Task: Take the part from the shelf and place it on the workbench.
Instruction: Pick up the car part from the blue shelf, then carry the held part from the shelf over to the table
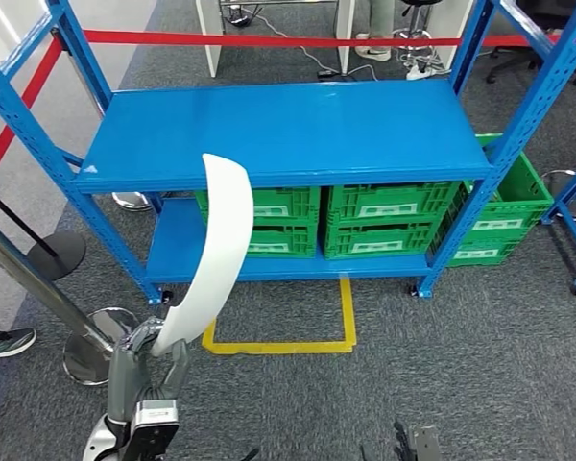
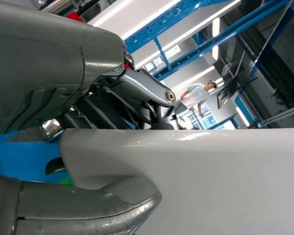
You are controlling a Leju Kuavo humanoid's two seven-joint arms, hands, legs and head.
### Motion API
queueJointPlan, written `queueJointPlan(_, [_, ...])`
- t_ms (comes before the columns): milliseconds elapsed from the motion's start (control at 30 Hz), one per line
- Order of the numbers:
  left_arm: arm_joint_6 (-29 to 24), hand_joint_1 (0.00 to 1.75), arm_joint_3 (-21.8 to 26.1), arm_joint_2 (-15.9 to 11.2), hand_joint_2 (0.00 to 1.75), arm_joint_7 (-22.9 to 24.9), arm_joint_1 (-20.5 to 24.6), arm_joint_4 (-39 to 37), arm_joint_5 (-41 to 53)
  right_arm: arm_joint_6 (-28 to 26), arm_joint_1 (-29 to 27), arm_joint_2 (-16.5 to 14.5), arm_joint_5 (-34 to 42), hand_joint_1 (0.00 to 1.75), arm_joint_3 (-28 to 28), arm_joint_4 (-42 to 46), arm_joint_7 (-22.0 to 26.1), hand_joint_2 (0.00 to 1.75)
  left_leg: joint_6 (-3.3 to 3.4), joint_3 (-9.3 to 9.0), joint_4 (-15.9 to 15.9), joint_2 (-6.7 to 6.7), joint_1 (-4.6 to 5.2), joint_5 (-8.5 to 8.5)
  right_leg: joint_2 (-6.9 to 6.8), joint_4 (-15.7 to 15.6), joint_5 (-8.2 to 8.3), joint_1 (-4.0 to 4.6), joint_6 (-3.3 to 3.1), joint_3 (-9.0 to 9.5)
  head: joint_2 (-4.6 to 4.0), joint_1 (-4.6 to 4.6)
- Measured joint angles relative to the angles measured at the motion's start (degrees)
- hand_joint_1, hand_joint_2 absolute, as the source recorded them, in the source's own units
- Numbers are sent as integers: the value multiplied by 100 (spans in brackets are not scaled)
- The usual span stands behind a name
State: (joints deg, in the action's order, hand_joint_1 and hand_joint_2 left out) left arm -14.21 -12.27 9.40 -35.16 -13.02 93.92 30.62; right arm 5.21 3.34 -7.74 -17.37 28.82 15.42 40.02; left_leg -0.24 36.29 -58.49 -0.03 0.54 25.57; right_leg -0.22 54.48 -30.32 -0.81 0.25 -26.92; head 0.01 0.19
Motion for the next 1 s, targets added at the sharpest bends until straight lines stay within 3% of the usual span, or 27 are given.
queueJointPlan(67, [8, 175, 6, -5, 175, -20, -3, -3, -21, 20, 10, 2, -10, 0, 1, 1, 1, 175, -44, 151, -628, -1, -22, 602, -14, 8, 117, 6, -61, -119, -1, -12])
queueJointPlan(100, [14, 175, 10, -7, 175, -32, -4, -7, -31, 31, 11, 3, -19, 0, 1, 2, 1, 175, -57, 211, -1011, -1, -30, 819, -21, 16, 178, 14, -66, -197, 0, -15])
queueJointPlan(133, [22, 175, 14, -9, 175, -41, -3, -13, -42, 42, 6, 5, -25, 0, 1, 3, 1, 175, -63, 224, -1299, -1, -34, 894, -29, 30, 235, 21, -67, -280, 0, -14])
queueJointPlan(167, [30, 175, 19, -11, 175, -51, -3, -17, -51, 55, 0, 8, -31, 0, 1, 7, 0, 175, -62, 170, -1427, -1, -36, 834, -36, 49, 287, 26, -66, -366, 0, -14])
queueJointPlan(200, [37, 175, 23, -13, 175, -59, -1, -22, -60, 66, -5, 10, -36, 0, 1, 10, 0, 175, -55, 29, -1352, -1, -36, 679, -40, 73, 331, 30, -60, -450, 0, -13])
queueJointPlan(267, [56, 175, 28, -13, 175, -68, 15, -26, -66, 82, -16, 13, -42, 0, 1, 21, 1, 175, -14, -480, -661, -5, -32, 394, -37, 129, 401, 34, -33, -586, -1, -13])
queueJointPlan(333, [74, 175, 31, -10, 175, -75, 42, -31, -67, 83, -22, 13, -53, 0, 1, 31, 2, 175, 40, -938, 95, -10, -12, 384, -33, 173, 477, 40, 25, -674, -1, -11])
queueJointPlan(367, [80, 175, 34, -8, 175, -79, 52, -34, -68, 83, -25, 13, -59, 0, 1, 34, 2, 175, 64, -1034, 288, -13, 2, 430, -33, 178, 523, 37, 66, -708, -1, -9])
queueJointPlan(433, [85, 175, 40, -6, 175, -85, 62, -44, -70, 82, -30, 13, -68, 0, 1, 37, 2, 175, 112, -1039, 406, -6, 7, 407, -31, 174, 584, 22, 150, -762, -1, -11])
queueJointPlan(500, [95, 175, 42, -2, 175, -86, 80, -57, -70, 80, -36, 15, -68, 0, 1, 38, 2, 175, 194, -975, 463, 11, -10, 322, -15, 346, 354, 17, 204, -882, 0, 3])
queueJointPlan(600, [121, 175, 44, 2, 175, -86, 106, -91, -78, 72, -38, 22, -67, 0, 1, 39, 2, 175, 266, -798, 455, 35, 3, 188, 2, 1361, -385, 14, 245, -1183, 1, 28])
queueJointPlan(633, [127, 175, 45, 1, 175, -86, 112, -107, -84, 69, -40, 25, -66, 0, 1, 39, 2, 175, 266, -725, 433, 41, 13, 144, 2, 1693, -484, 15, 251, -1236, 1, 27])
queueJointPlan(667, [131, 175, 46, -1, 175, -86, 119, -123, -94, 67, -43, 27, -66, 0, 1, 39, 2, 175, 266, -645, 403, 46, 20, 103, 2, 1862, -445, 16, 254, -1217, 1, 26])
queueJointPlan(700, [136, 175, 46, -2, 175, -87, 128, -139, -107, 66, -46, 29, -64, 0, 1, 41, 2, 175, 263, -561, 364, 50, 24, 66, 3, 1834, -300, 16, 250, -1108, 1, 27])
queueJointPlan(767, [150, 175, 48, -2, 175, -90, 146, -166, -127, 68, -47, 31, -48, 0, 1, 58, 2, 175, 240, -400, 272, 46, 25, 8, 6, 1211, -7, 14, 232, -630, 2, 28])
queueJointPlan(833, [177, 175, 48, 2, 175, -93, 168, -187, -133, 72, -43, 31, -20, 0, 2, 87, 3, 175, 192, -286, 183, 39, 39, -50, 17, 437, -21, 22, 206, -115, 1, 22])
queueJointPlan(867, [191, 175, 46, 4, 175, -95, 179, -197, -133, 75, -44, 31, -7, 0, 4, 99, 4, 175, 166, -251, 157, 38, 43, -88, 23, 225, -86, 31, 188, 11, 1, 20])
queueJointPlan(933, [208, 175, 44, 8, 175, -99, 195, -221, -134, 79, -61, 32, 15, 0, 13, 110, 5, 175, 106, -205, 136, 35, 40, -154, 21, 138, -68, 39, 119, 10, -1, 18])
queueJointPlan(967, [211, 175, 45, 7, 175, -101, 198, -234, -134, 80, -68, 33, 22, 0, 19, 115, 5, 175, 71, -175, 108, 30, 30, -101, 12, 140, -21, 37, 69, -36, -1, 19])
queueJointPlan(1000, [212, 175, 47, 5, 175, -101, 200, -245, -135, 81, -72, 34, 25, 0, 26, 121, 4, 175, 34, -130, 10, 24, 21, 55, 1, 140, 37, 32, 12, -100, -1, 13])
